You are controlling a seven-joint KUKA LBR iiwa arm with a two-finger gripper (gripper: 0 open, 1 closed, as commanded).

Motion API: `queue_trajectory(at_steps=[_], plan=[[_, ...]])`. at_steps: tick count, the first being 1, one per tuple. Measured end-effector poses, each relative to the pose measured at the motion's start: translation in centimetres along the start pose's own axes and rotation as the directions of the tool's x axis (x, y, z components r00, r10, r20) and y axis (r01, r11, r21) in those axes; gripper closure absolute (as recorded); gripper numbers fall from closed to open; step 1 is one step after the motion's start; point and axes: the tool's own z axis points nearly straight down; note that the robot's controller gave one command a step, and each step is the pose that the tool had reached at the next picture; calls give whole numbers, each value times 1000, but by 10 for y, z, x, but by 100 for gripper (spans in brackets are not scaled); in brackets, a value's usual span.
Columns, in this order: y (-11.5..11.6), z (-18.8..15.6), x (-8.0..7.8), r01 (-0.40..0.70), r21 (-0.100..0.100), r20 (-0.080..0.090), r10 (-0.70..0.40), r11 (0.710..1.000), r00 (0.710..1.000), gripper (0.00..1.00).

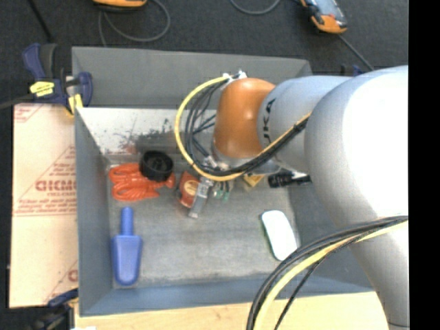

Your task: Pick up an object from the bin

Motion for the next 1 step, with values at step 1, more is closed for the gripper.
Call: queue_trajectory(at_steps=[1], plan=[[4,-2,7,-3,2,-5,4,1000,1000,100]])
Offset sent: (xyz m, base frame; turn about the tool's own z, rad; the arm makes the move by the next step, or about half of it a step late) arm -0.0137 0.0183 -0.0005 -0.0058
